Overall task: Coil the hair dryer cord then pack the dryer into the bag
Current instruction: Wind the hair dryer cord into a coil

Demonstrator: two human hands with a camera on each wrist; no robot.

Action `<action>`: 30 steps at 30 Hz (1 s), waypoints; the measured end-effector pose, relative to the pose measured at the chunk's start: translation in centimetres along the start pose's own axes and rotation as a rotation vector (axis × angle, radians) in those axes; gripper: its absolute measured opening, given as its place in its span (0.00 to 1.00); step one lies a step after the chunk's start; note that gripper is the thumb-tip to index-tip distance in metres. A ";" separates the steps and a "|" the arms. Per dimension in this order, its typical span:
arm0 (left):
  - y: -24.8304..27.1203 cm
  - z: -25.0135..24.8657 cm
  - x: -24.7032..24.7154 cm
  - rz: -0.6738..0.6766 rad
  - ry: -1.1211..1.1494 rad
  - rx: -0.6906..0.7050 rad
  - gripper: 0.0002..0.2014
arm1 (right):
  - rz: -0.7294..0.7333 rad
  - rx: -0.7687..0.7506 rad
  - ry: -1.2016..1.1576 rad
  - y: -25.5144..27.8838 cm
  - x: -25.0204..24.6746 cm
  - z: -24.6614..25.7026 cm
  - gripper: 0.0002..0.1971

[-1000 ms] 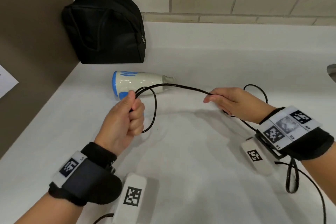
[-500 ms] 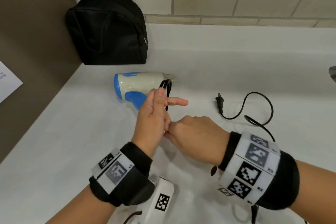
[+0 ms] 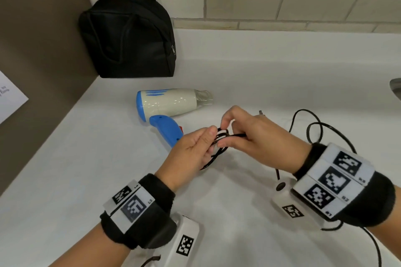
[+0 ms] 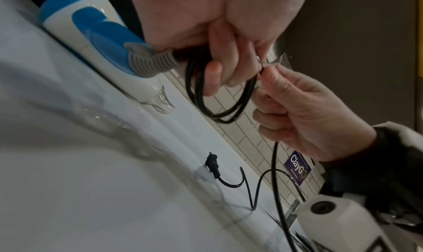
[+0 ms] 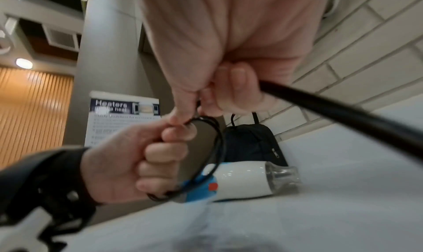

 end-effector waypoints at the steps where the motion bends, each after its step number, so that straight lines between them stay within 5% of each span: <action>1: 0.1 -0.1 0.1 0.032 0.029 -0.005 0.19 | 0.015 -0.015 0.029 0.1 0.1 0.0 0.22; 9: 0.6 -0.2 -0.3 0.254 0.145 -0.073 0.30 | 0.081 -0.192 0.038 -0.6 1.1 -0.6 0.36; 16: 0.4 -0.5 -1.2 0.174 0.336 -0.146 0.20 | 0.026 -0.096 -0.116 -2.0 1.9 -0.1 0.24; 19: 0.3 -0.3 -1.3 0.106 0.502 -0.147 0.19 | 0.108 0.017 -0.385 -2.3 1.9 -0.6 0.06; 23: 0.1 -0.9 -1.9 0.030 0.696 -0.101 0.19 | 0.335 0.066 -0.798 -1.2 3.8 -1.0 0.06; 26: -0.2 -1.2 -2.1 0.012 0.739 -0.079 0.19 | 0.199 0.067 -1.053 -0.7 5.3 -0.5 0.02; 30: -0.1 -0.6 -2.0 0.008 0.705 -0.120 0.19 | 0.065 0.104 -1.239 -0.8 5.8 0.1 0.15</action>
Point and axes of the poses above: each hand's wrist, its own y-axis away from the middle knuckle, its own x-axis out of the palm, z = x × y, the point moved 1 cm from there along -y, towards the middle knuckle, and after that the axes turned 7 degrees about z, right-handed, at the moved point
